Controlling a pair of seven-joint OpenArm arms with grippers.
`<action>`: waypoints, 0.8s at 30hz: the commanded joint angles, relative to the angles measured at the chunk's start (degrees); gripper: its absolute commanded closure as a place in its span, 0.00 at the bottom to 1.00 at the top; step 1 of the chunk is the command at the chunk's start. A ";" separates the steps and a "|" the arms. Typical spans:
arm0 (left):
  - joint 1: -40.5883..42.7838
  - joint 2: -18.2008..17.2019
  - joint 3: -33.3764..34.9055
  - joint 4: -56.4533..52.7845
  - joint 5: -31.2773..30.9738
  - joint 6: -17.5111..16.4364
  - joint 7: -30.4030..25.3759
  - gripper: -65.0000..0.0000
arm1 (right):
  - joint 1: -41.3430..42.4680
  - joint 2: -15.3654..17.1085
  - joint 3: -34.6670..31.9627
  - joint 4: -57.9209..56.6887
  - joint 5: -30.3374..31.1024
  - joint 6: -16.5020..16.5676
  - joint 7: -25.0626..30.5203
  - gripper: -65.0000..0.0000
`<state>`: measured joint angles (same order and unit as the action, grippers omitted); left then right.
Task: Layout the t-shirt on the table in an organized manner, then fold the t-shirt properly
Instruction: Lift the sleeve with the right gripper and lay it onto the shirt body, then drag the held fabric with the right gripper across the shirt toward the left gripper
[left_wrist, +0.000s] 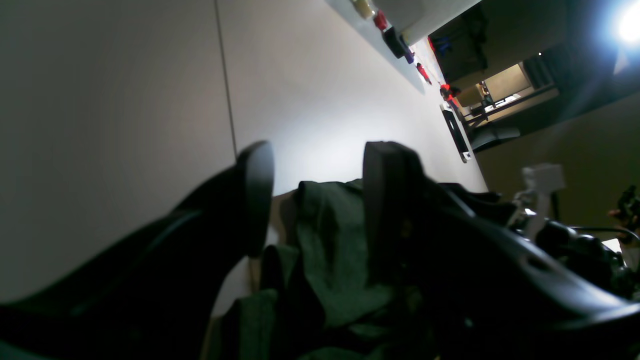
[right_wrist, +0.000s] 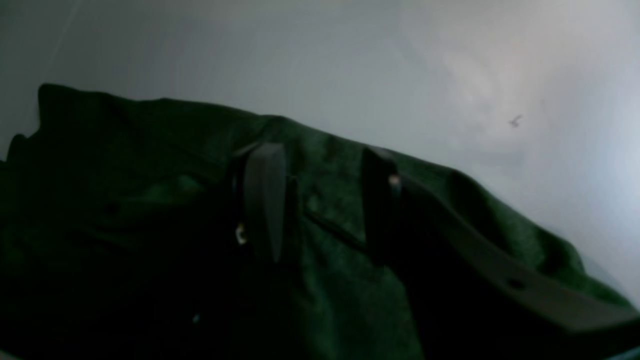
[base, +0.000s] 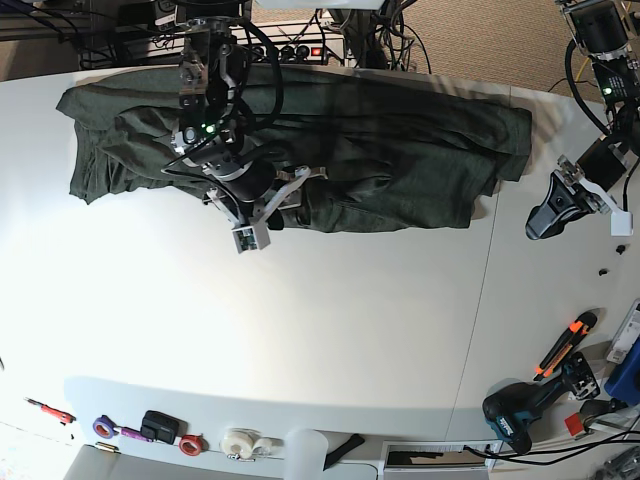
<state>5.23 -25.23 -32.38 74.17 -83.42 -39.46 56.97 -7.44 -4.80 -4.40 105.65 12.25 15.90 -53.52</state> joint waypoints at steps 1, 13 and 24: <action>-0.63 -1.11 -0.37 0.85 -1.58 -0.54 -0.87 0.57 | 0.68 -0.31 0.13 -0.22 0.85 0.20 1.01 0.61; -0.63 -1.11 -0.37 0.85 -1.58 -0.54 -0.87 0.57 | 0.92 -0.46 -1.70 -5.42 2.12 3.58 0.59 0.61; -0.63 -1.11 -0.37 0.85 -1.58 -0.54 -0.87 0.57 | 0.94 -0.46 -4.55 -5.42 1.64 3.58 0.68 0.61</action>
<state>5.23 -25.23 -32.38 74.17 -83.42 -39.46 56.97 -7.44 -4.95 -8.80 99.35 13.41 19.29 -53.98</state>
